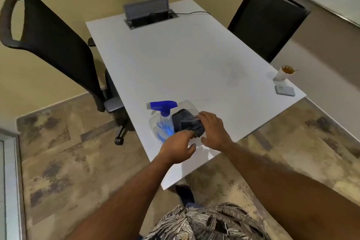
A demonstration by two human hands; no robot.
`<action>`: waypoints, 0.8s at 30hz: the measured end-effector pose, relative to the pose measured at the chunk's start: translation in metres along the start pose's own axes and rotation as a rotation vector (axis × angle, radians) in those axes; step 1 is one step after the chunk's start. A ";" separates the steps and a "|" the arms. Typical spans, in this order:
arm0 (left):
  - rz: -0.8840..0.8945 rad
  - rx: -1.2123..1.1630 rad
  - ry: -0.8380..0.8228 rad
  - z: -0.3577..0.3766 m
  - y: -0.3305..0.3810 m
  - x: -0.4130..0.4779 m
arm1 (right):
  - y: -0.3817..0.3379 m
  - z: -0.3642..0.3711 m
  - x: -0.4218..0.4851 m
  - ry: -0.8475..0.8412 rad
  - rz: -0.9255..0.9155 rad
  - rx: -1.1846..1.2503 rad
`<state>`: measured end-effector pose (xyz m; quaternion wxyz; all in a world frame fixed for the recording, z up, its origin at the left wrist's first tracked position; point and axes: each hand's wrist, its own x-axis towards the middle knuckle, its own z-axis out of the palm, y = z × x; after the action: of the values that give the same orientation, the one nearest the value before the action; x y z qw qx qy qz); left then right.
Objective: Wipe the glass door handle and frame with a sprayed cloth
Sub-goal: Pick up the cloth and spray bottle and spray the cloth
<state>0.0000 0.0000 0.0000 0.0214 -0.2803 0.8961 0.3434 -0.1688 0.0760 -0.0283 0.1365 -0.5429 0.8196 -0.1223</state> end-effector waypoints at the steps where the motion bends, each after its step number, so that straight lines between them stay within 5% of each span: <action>1: -0.008 -0.009 -0.013 0.002 0.002 0.005 | 0.004 0.000 0.004 -0.044 -0.013 -0.005; 6: 0.013 -0.019 0.114 0.009 0.001 0.023 | 0.016 -0.005 0.021 -0.202 -0.061 -0.046; 17: -0.208 0.358 0.075 0.032 0.012 0.070 | 0.022 -0.017 0.042 -0.092 -0.176 0.049; 24: -0.188 0.268 0.241 0.027 0.022 0.078 | 0.030 -0.029 0.036 -0.030 -0.189 0.218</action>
<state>-0.0814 -0.0079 -0.0253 -0.0170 -0.3963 0.8998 0.1817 -0.2185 0.0554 -0.0145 0.1945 -0.6015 0.7444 -0.2149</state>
